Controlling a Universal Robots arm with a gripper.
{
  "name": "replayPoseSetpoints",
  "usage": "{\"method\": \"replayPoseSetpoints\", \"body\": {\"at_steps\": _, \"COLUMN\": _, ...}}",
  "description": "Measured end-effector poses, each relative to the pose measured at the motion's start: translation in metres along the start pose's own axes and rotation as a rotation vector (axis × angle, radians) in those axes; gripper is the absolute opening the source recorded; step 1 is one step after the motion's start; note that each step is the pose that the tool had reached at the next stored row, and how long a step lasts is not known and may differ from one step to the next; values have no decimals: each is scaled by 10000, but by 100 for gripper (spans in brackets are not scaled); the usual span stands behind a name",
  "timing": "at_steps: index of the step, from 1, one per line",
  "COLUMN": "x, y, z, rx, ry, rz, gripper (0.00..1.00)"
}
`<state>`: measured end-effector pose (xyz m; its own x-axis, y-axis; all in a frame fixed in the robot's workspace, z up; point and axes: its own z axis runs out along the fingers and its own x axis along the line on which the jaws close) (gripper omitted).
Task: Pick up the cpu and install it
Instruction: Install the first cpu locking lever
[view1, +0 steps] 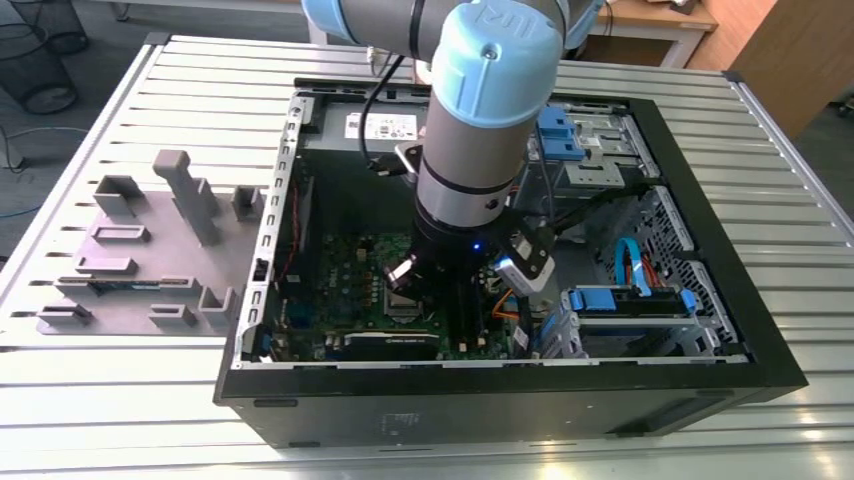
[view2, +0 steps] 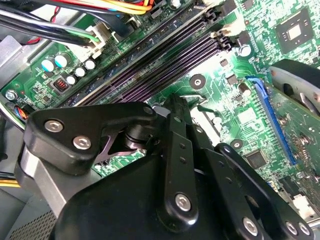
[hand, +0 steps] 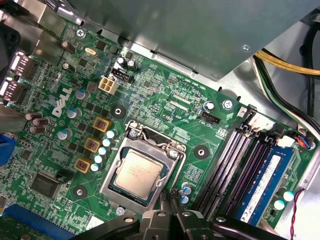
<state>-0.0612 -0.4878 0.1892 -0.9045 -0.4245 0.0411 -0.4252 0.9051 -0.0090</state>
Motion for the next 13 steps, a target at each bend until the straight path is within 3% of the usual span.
{"method": "replayPoseSetpoints", "body": {"at_steps": 8, "x": 17, "y": 6, "z": -82, "rx": 5, "ry": -9, "rz": 1, "gripper": 11}}
{"method": "replayPoseSetpoints", "body": {"at_steps": 13, "x": 22, "y": -1, "z": -84, "rx": 22, "ry": -43, "rz": 3, "gripper": 11}}
